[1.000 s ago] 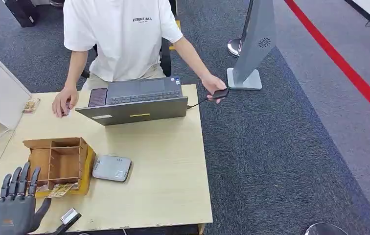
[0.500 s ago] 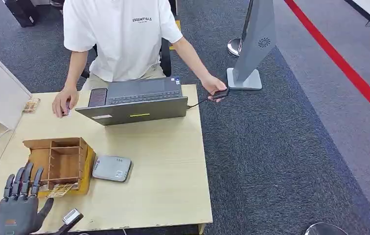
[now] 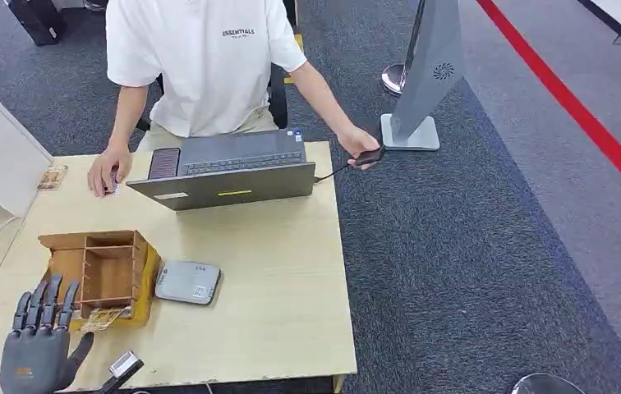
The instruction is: Pass the card to the sensor for recognition and then transmit it.
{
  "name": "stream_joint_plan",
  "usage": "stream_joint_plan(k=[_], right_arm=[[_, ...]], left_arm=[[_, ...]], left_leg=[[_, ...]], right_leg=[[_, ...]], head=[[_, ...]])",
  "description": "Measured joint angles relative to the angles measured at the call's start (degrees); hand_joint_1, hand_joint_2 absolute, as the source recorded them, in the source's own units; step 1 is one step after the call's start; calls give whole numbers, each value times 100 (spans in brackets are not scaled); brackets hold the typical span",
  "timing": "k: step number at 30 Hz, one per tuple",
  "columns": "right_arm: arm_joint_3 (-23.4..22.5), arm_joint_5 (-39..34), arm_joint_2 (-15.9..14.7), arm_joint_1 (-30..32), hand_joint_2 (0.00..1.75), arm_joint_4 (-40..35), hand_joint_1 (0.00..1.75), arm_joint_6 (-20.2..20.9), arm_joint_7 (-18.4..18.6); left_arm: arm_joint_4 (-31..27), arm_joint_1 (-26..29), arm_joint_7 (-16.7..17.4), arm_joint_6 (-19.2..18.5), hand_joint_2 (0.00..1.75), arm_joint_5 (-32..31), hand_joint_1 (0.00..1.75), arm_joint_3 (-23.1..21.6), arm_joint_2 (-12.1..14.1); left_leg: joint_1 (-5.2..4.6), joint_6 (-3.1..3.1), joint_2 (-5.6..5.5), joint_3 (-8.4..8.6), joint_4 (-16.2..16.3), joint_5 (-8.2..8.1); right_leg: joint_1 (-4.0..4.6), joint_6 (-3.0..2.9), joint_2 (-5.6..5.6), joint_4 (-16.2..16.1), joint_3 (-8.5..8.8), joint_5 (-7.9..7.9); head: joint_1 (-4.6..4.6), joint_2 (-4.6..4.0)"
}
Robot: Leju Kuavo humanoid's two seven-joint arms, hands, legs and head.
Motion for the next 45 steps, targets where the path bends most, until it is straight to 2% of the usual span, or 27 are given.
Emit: stream_joint_plan(k=[11,29,30,45], right_arm=[[0,72,0,-5,175,0,0,9,-17],[0,103,0,-15,175,0,0,7,-17],[0,103,0,-15,175,0,0,7,-17],[0,166,0,-23,175,0,0,9,-44]], left_arm=[[2,-10,18,0,175,-146,0,-260,-101],[2,-60,2,0,175,-151,0,-302,-142],[2,-64,2,0,175,-151,175,-302,-142],[306,-74,146,0,175,90,175,-452,-26]], left_leg=[[0,0,0,0,0,0],[0,0,0,0,1,0],[0,0,0,0,1,0],[0,0,0,0,1,0]], right_leg=[[0,1,0,0,0,1],[0,1,0,0,0,1],[0,1,0,0,0,1],[0,1,0,0,0,1]], head=[[2,0],[2,0],[2,0],[2,0]])
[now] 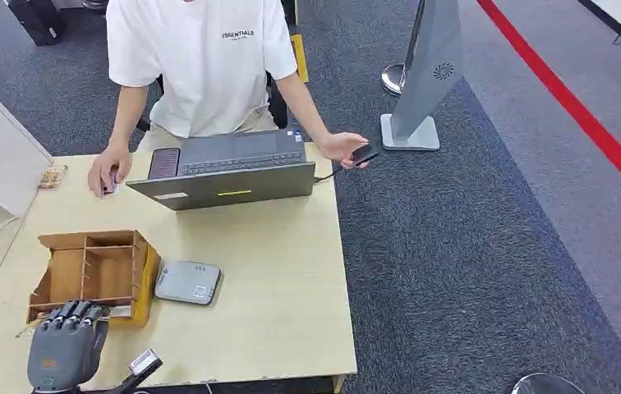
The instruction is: Pass the card to the sensor for recognition and then transmit it.
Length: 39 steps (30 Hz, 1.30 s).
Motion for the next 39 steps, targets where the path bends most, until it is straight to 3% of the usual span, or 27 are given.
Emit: stream_joint_plan(k=[14,18,24,39], right_arm=[[-68,55,0,-3,175,0,0,-7,-11],[-111,140,0,-4,175,0,0,0,-11],[-216,144,0,-4,175,0,0,-11,-11],[-238,144,0,-4,175,0,0,-11,-9]], left_arm=[[155,-25,203,20,175,164,175,-149,98],[175,-14,560,22,175,374,175,-348,184],[33,-1,330,26,175,406,175,-350,131],[-68,15,288,24,175,428,175,-350,52]], left_leg=[[0,0,0,1,0,0],[0,0,1,2,0,0],[0,0,0,0,0,0],[0,0,0,1,1,0]], right_leg=[[0,0,0,0,0,0],[0,0,1,0,1,0],[0,0,0,0,1,0],[0,0,0,0,1,0]], head=[[0,0],[-2,0],[0,0],[0,0]])
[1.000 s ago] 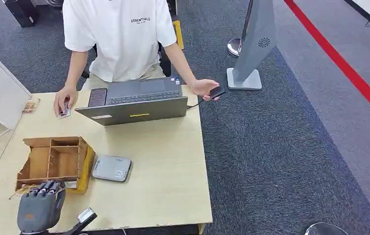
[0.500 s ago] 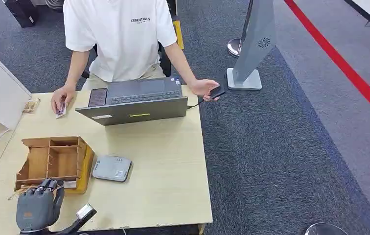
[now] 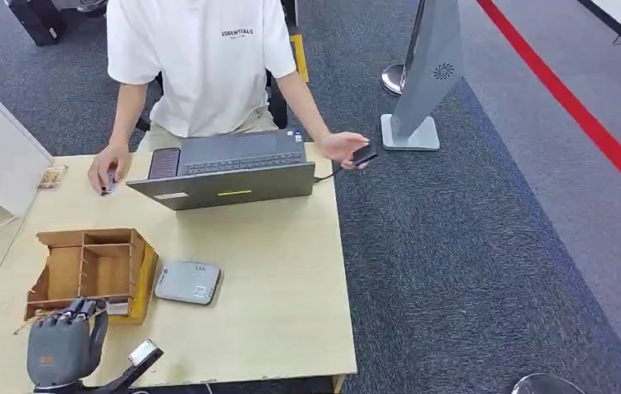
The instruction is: Pass the card to the sensor for recognition and then transmit it.
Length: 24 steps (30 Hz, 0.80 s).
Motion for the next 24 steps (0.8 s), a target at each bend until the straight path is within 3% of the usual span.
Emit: stream_joint_plan(k=[10,14,18,24], right_arm=[[-11,-9,0,1,175,0,0,-7,0],[-107,-20,0,2,175,0,0,-7,0],[-197,-20,0,7,175,0,0,-11,-28],[-310,-20,0,-1,175,0,0,-28,-61]], left_arm=[[-140,88,24,2,175,68,175,-70,-22],[-624,356,873,2,175,109,175,-628,50],[-1452,694,1631,9,175,33,175,-1498,342],[-2539,857,1860,-46,175,330,175,-2421,678]], left_leg=[[0,0,1,0,0,0],[0,0,-1,-2,1,0],[0,1,0,-2,1,-1],[0,1,-2,-1,1,0]], right_leg=[[0,0,0,0,0,0],[0,0,-1,-1,0,0],[0,0,-1,-1,-1,0],[-1,0,-1,-1,0,0]], head=[[-2,0],[0,0],[4,0],[-2,0]])
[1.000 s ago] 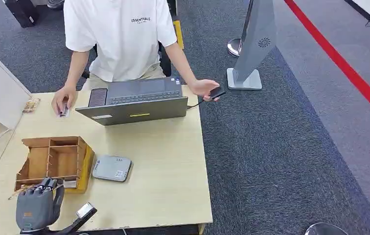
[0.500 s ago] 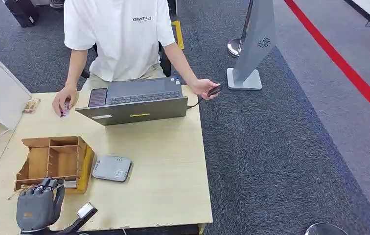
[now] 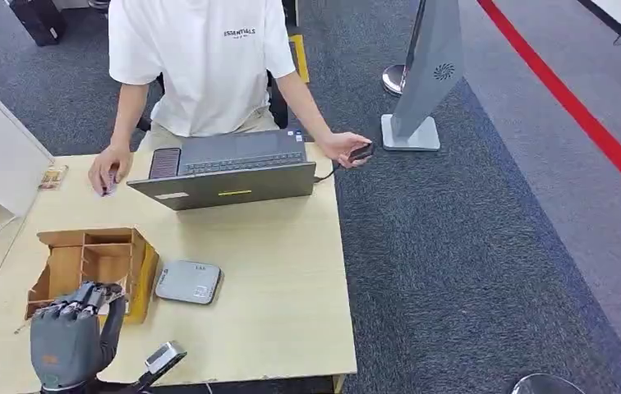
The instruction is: Pass the card to the sensor for recognition and then transmit it.
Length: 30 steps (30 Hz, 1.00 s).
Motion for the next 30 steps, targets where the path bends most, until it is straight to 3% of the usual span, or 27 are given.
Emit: stream_joint_plan(k=[9,13,17,21,23,30], right_arm=[[-101,26,17,-1,175,0,0,2,-24],[-98,247,17,-9,175,0,0,52,-37],[-57,457,22,-99,175,0,0,136,-48],[-50,509,24,-115,175,0,0,138,-39],[-4,630,24,-134,175,0,0,195,2],[149,802,114,-423,175,2,0,288,389]], left_arm=[[-545,-37,90,26,175,199,175,-412,192],[-487,-545,290,-17,175,95,175,-455,242],[295,-1723,581,-114,175,-120,175,-453,334],[797,-2243,610,-79,175,-173,175,-453,380],[1137,-2576,814,-61,175,-527,175,-453,413],[3679,-4640,1200,4,175,-1436,175,-293,666]], left_leg=[[0,0,1,3,0,1],[0,5,-10,0,4,7],[0,4,-26,-8,2,29],[0,2,-18,-3,3,35],[0,9,-22,-13,8,42],[1,1,-16,-26,10,67]], right_leg=[[0,0,1,0,0,1],[0,2,-14,-1,-2,2],[0,-1,-28,1,4,27],[1,2,-15,1,0,31],[1,6,-20,1,-6,34],[2,1,-12,7,-20,64]], head=[[0,0],[0,0],[4,0],[4,0],[4,0],[4,0]])
